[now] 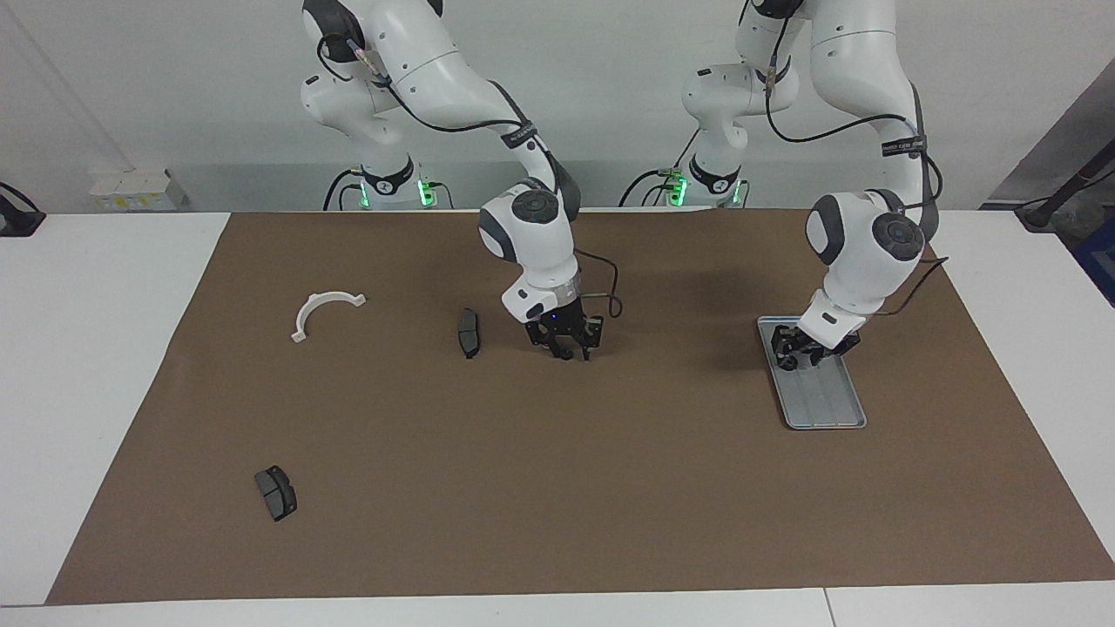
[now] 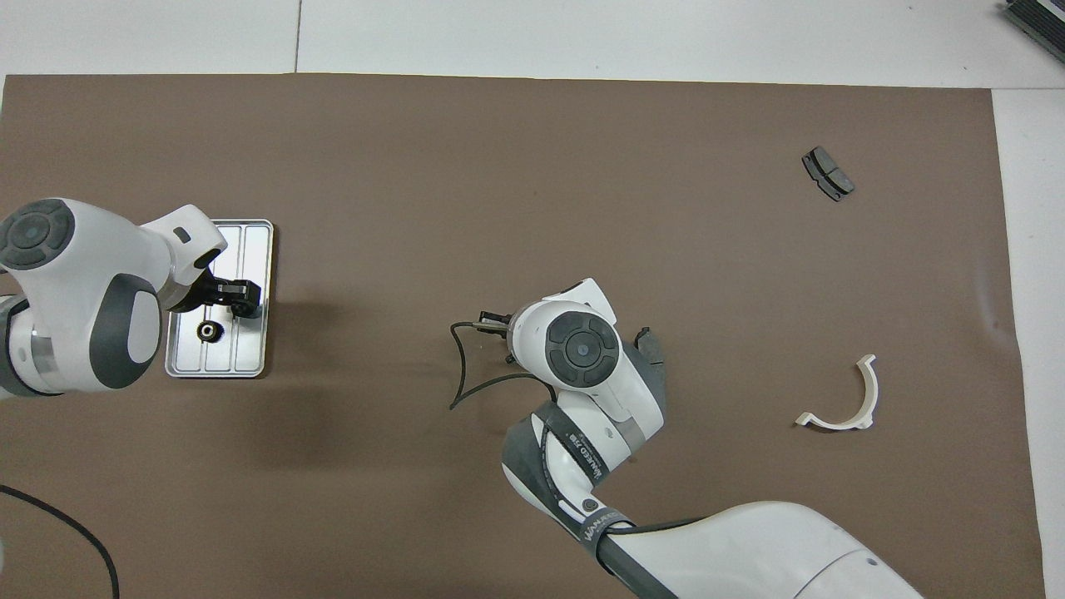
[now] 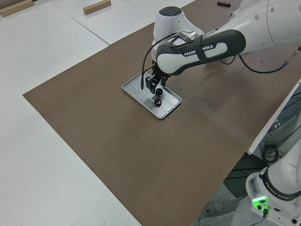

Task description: Place bearing gear from tray to pile

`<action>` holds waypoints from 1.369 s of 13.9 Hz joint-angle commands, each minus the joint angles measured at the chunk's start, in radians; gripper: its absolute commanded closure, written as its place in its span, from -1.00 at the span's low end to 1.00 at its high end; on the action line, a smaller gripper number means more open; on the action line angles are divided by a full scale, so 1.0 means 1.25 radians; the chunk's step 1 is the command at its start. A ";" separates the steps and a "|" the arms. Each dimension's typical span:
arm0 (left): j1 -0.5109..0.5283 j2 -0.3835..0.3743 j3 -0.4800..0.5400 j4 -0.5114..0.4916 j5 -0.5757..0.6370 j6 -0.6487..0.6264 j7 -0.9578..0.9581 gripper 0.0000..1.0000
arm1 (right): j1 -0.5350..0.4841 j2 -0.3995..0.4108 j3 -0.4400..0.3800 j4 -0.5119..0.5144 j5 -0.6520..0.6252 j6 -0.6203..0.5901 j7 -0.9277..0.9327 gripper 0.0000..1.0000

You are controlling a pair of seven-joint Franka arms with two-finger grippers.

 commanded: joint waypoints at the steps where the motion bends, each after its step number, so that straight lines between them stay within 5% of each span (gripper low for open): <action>1: 0.005 -0.018 0.000 -0.027 0.000 0.022 0.013 -0.31 | -0.009 -0.006 0.005 -0.023 -0.016 0.010 -0.010 -0.17; 19: 0.003 -0.017 -0.001 -0.024 0.000 0.023 0.011 -0.31 | -0.036 -0.019 0.007 -0.022 -0.014 -0.001 -0.062 0.45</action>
